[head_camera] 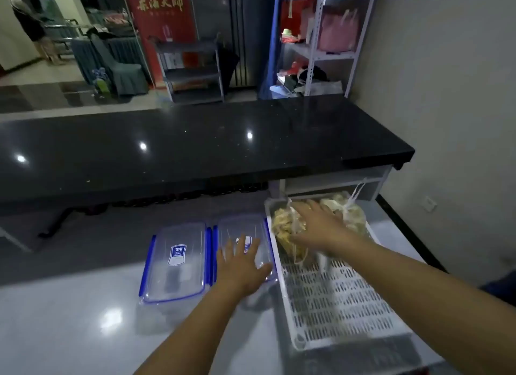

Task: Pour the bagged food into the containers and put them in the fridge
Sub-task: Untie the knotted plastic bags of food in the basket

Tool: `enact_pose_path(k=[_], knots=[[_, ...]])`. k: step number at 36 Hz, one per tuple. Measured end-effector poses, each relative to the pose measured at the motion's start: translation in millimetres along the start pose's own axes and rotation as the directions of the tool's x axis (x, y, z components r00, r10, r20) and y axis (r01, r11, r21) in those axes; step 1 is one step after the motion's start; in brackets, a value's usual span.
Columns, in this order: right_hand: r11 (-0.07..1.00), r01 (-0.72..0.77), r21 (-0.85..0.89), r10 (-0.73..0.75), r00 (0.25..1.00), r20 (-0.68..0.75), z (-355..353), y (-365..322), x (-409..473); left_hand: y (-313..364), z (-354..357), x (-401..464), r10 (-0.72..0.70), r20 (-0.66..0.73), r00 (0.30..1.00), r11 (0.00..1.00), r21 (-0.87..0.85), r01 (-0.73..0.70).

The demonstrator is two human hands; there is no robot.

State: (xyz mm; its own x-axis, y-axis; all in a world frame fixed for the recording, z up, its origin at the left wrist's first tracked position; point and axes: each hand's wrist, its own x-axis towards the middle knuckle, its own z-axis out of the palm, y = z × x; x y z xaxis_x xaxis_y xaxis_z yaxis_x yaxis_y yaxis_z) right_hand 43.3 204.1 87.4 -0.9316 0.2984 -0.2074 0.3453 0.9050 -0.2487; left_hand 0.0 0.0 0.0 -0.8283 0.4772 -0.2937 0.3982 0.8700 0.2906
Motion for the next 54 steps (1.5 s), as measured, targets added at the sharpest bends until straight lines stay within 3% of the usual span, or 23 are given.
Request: enact_pose_path(k=[5,12,19,27,33,37,44,46,50,54], knots=[[0.993,-0.052,-0.107,0.057,0.997,0.042,7.0,-16.3,26.6,-6.6,15.9,2.0,0.021,-0.087,0.996,1.000,0.005,-0.021],[0.949,-0.039,-0.312,0.048,0.999,0.021,25.7,-22.7,39.8,-2.7,12.6,1.7,0.004,-0.067,0.998,1.000,0.006,-0.004],[0.971,0.028,-0.237,-0.044,0.997,-0.063,31.4,-9.5,28.1,9.2,-10.6,6.6,-0.010,-0.058,0.998,0.993,-0.114,0.004],[0.961,0.240,-0.134,-0.242,0.970,0.003,30.5,21.9,-2.0,26.5,-40.3,12.7,0.075,-0.120,0.990,0.953,-0.285,-0.107],[0.920,0.391,-0.024,-0.385,0.914,0.131,19.5,62.3,-29.1,50.4,-57.7,-1.1,0.243,-0.123,0.962,0.917,-0.295,-0.269],[0.868,0.493,0.069,-0.496,0.846,0.197,7.1,92.1,-49.7,68.7,-62.7,-15.8,0.381,-0.042,0.924,0.897,-0.225,-0.380],[0.719,0.694,-0.049,-0.671,0.710,0.216,9.5,135.7,-93.2,97.4,-41.8,-32.4,0.509,0.169,0.844,0.861,-0.123,-0.494],[0.756,0.652,0.057,-0.648,0.733,0.204,8.2,142.9,-101.8,103.8,-28.6,-35.0,0.514,0.203,0.833,0.858,-0.130,-0.497],[0.872,0.400,0.282,-0.459,0.869,0.187,14.8,156.2,-113.0,111.9,-4.0,-35.0,0.500,0.204,0.842,0.866,-0.147,-0.479],[0.871,0.236,0.431,-0.331,0.930,0.162,27.6,156.4,-116.7,115.9,8.6,-34.2,0.472,0.172,0.864,0.878,-0.173,-0.445]])
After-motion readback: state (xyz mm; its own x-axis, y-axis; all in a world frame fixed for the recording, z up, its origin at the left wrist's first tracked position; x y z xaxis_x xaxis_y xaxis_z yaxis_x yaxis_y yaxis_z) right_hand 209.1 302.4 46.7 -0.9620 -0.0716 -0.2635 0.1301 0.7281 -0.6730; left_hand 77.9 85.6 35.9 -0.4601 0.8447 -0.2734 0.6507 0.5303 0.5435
